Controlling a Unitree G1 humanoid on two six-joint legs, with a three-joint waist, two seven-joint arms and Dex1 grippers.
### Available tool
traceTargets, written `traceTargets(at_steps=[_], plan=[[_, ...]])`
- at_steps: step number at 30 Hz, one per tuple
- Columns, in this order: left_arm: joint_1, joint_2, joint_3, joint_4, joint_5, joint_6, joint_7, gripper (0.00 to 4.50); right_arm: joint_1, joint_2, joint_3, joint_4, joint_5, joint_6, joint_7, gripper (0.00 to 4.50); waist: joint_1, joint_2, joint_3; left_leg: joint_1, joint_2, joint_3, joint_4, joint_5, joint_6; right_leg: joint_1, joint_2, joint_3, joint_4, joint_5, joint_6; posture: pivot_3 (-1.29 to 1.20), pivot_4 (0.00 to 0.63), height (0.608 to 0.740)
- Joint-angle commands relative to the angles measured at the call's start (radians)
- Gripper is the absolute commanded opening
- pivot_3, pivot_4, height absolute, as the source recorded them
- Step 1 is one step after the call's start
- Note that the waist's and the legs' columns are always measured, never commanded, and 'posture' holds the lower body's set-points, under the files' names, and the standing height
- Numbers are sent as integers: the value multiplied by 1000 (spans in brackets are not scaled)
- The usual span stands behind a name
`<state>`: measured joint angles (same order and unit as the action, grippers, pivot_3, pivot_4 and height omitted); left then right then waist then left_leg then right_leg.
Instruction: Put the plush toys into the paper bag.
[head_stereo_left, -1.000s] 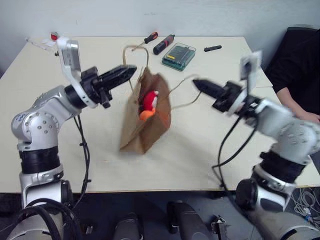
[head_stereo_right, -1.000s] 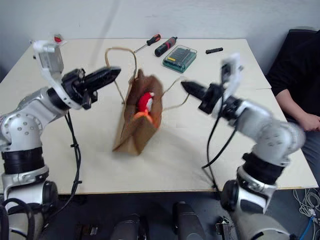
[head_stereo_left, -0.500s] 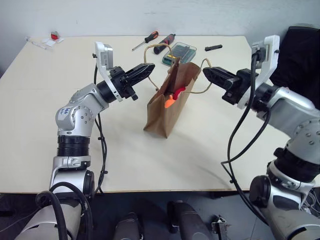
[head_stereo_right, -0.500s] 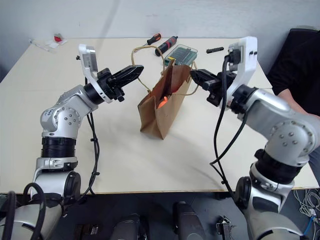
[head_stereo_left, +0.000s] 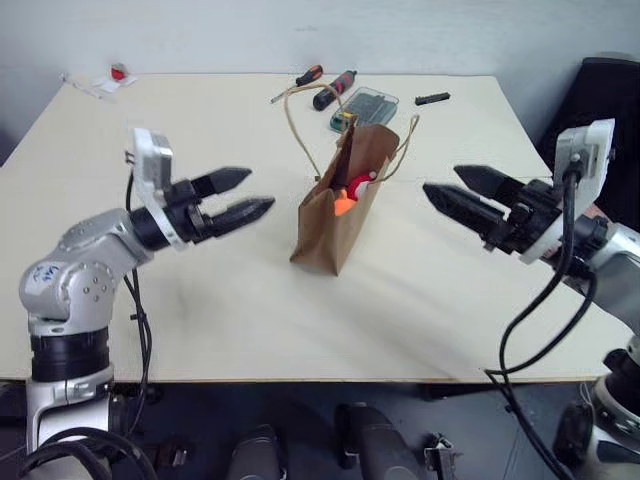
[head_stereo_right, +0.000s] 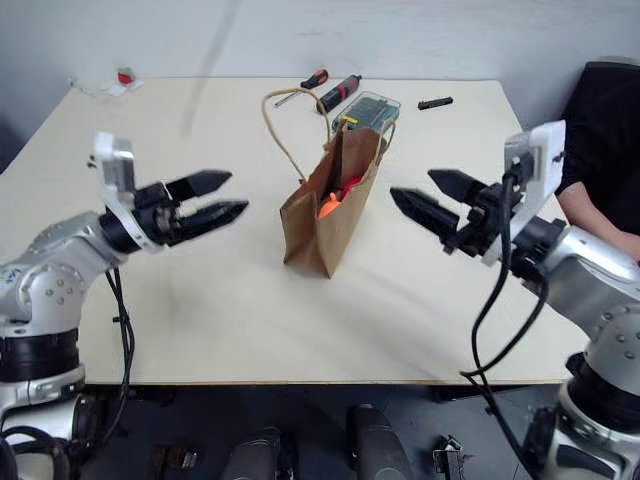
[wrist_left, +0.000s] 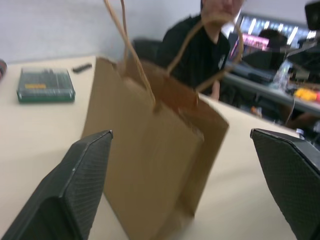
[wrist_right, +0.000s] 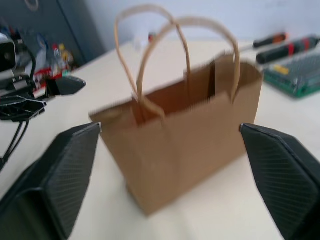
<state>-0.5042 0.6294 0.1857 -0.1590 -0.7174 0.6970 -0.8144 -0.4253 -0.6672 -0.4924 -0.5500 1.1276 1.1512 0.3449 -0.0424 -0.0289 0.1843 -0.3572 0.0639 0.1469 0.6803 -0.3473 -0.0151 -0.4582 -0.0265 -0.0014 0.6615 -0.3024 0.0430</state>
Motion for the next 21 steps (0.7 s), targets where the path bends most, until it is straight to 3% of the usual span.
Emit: traceTargets(at_steps=[1, 3, 9, 16, 21], plan=[[4, -42, -86, -23, 99, -117, -3, 4500, 47, -30, 164, 7, -190, -128, 37, 4460, 4, 0, 0, 0, 0, 0, 0, 0, 0, 0, 0, 0, 0, 0, 0, 0, 150, 740], [-7, -87, -104, 2, 129, -170, 8, 4500, 42, 2, 256, 62, -294, -198, 17, 4460, 5, 0, 0, 0, 0, 1, 0, 0, 1, 1, 0, 1, -1, 1, 1, 0, 150, 740], [-34, -158, -174, 55, 210, -266, 1, 4500, -57, 148, 511, 206, -516, -372, 41, 2423, -4, 0, 0, 0, 1, 4, 0, 1, 0, -3, 2, 3, 0, 2, 0, 0, 150, 740], [-72, -251, -207, 129, 303, -319, 97, 4500, -163, 284, 636, 357, -657, -486, 76, 28, -2, 0, 0, -1, 1, 3, 1, 1, 1, -3, 1, 2, 0, 2, 0, 0, 150, 740], [-101, -316, -218, 201, 375, -346, 188, 4500, -169, 313, 645, 402, -703, -522, 115, 28, 7, 0, 0, -2, 0, 3, 1, 0, 1, -3, 1, 2, 0, 2, 1, 0, 150, 740]])
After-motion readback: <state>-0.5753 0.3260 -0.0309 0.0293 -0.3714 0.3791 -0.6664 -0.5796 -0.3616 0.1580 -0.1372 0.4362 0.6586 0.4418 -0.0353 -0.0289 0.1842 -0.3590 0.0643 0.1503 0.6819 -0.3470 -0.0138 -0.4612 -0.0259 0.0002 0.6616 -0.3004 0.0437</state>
